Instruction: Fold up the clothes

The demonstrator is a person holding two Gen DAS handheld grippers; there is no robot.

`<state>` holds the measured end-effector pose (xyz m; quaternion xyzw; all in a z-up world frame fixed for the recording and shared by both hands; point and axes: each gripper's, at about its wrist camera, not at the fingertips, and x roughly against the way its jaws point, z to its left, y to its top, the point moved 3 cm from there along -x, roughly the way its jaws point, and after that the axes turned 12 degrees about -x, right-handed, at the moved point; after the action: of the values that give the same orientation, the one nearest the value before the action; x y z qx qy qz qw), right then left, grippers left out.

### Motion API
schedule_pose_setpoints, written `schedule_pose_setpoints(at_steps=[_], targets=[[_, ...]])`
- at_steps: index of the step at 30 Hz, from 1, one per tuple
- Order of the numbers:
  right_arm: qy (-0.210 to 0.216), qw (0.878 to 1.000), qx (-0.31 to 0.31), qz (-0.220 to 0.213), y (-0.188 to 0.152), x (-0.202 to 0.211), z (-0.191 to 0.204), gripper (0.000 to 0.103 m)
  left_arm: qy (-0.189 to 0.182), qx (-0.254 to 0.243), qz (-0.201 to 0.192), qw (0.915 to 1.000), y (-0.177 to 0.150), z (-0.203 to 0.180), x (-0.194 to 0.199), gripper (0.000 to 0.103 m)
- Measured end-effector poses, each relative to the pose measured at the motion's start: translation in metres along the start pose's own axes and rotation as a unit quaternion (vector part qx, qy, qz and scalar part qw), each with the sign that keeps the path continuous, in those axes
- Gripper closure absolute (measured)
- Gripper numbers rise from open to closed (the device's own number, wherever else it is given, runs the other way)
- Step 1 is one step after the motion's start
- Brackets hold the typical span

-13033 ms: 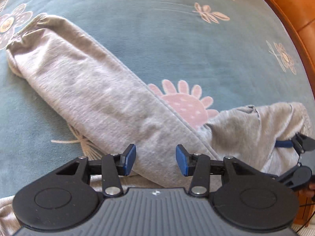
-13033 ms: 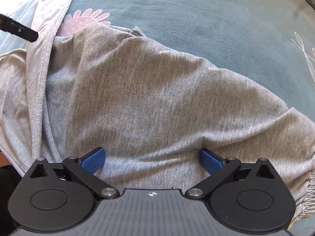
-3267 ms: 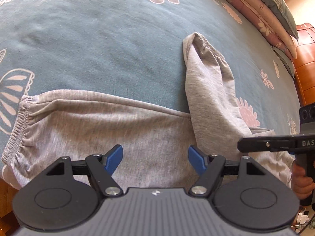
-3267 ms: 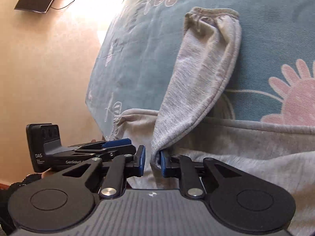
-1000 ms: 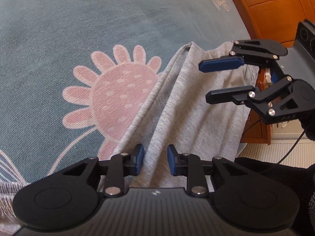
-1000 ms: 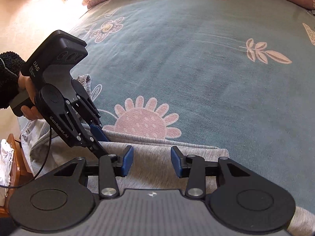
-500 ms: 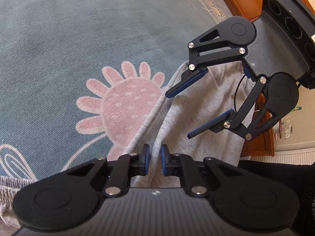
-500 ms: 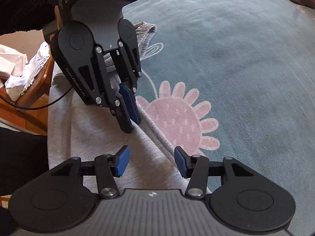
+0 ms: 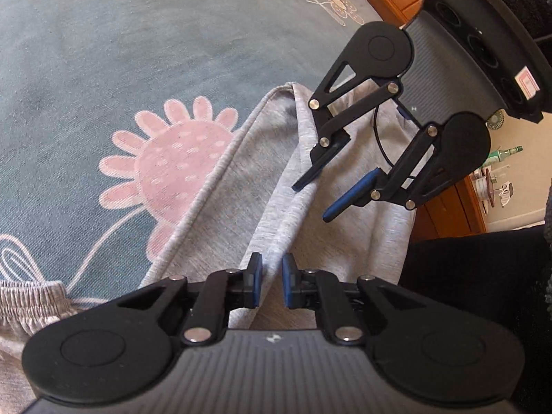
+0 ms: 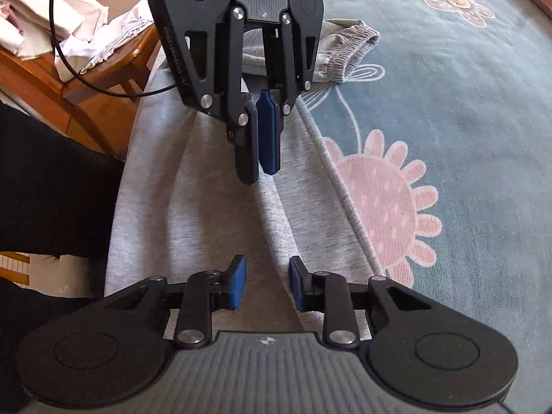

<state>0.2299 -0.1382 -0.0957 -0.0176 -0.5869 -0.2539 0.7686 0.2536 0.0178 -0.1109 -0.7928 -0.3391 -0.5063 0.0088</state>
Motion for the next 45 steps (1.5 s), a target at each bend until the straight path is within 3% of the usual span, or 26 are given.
schedule_pose_setpoints(at_steps=[5,7,9,14,24,34,35,37,38,43,45], targets=[[-0.011,1.000,0.003,-0.003,-0.004,-0.002,0.010,0.070,0.024,-0.041,0.024,0.9986,0.012,-0.007,-0.006,0.088],[-0.014,1.000,0.008,-0.008,-0.004,0.000,0.013,0.070,0.026,-0.063,0.031,0.9972,0.016,-0.008,-0.009,0.079],[-0.016,1.000,0.013,-0.014,-0.004,0.001,0.016,0.070,0.007,-0.081,0.048,0.9955,0.018,-0.009,-0.017,0.063],[-0.033,0.998,0.045,-0.018,-0.008,0.001,0.026,0.070,-0.006,-0.124,0.071,0.9897,0.026,-0.021,-0.031,0.063],[-0.073,0.995,0.057,-0.033,-0.019,0.005,0.036,0.070,-0.008,-0.151,0.034,0.9879,0.039,-0.048,-0.018,0.063],[-0.108,0.989,0.088,-0.046,-0.018,0.008,0.042,0.069,-0.005,-0.178,0.029,0.9837,0.040,-0.063,-0.017,0.062],[-0.107,0.989,0.095,-0.042,-0.019,0.006,0.043,0.070,-0.004,-0.178,0.029,0.9836,0.041,-0.064,-0.017,0.062],[-0.112,0.986,0.114,-0.035,-0.021,0.002,0.047,0.092,-0.005,-0.178,0.030,0.9836,0.041,-0.063,-0.017,0.061],[-0.121,0.984,0.129,-0.033,-0.023,-0.001,0.049,0.095,-0.004,-0.177,0.030,0.9837,0.042,-0.063,-0.017,0.061],[-0.146,0.974,0.171,-0.028,-0.029,-0.009,0.058,0.099,-0.010,-0.144,0.009,0.9894,0.049,-0.044,-0.011,0.059],[-0.157,0.971,0.179,-0.033,-0.030,-0.008,0.059,0.099,-0.020,-0.101,-0.002,0.9946,0.054,-0.024,-0.009,0.058]])
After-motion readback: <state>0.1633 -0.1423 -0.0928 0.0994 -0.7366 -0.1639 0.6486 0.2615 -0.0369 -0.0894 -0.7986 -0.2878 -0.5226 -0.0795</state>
